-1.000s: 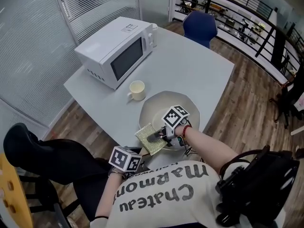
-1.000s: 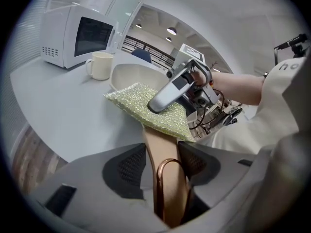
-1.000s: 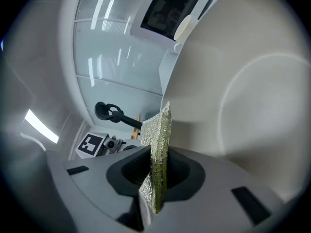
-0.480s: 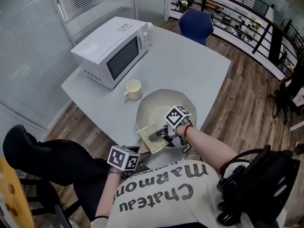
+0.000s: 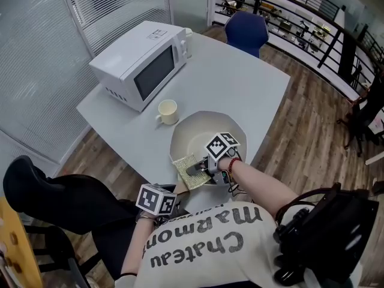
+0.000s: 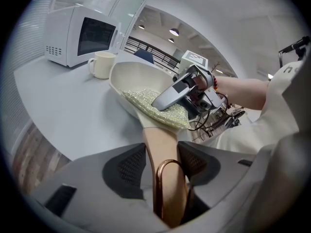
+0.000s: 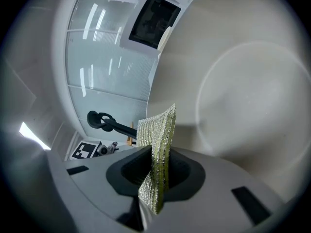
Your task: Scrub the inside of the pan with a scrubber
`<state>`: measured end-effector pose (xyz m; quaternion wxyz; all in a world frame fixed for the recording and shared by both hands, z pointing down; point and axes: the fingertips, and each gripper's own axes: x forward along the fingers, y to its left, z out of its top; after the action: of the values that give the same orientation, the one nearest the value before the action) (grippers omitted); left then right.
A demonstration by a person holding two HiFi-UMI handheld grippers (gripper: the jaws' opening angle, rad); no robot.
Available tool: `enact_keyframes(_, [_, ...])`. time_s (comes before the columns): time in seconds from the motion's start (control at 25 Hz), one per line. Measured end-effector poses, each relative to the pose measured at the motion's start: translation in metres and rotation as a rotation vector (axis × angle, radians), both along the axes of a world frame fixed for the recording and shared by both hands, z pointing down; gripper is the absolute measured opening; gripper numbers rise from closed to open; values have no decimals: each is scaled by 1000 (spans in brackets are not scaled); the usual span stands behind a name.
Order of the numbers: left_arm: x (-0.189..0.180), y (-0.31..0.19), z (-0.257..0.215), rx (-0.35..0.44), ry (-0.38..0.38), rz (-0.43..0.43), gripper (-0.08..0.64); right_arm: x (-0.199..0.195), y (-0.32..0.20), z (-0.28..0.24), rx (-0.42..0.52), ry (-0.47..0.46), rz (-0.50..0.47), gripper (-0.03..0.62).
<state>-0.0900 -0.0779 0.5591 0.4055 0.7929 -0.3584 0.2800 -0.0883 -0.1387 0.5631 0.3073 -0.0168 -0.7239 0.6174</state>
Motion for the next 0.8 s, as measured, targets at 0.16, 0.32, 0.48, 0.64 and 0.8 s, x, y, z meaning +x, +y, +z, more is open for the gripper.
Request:
enact_keyframes(0.16, [0,5,4,-6,-26,9,214,6,-7,13,44,71,50,60])
enact_keyframes(0.32, [2,2,3,10,-30,10,213,14,-9,23,55,125,29,58])
enact_keyframes(0.48, [5,-1,-3,21,-12,9,216,21,-4,27,22,171,-26,60])
enact_keyframes(0.64, [6,-1,-5,20,-4,14,216,39,0,42,73,285,-130,60])
enact_keyframes(0.8, [7,-1,-5,16,-5,26,216,68,-4,61,205,429,-263,60])
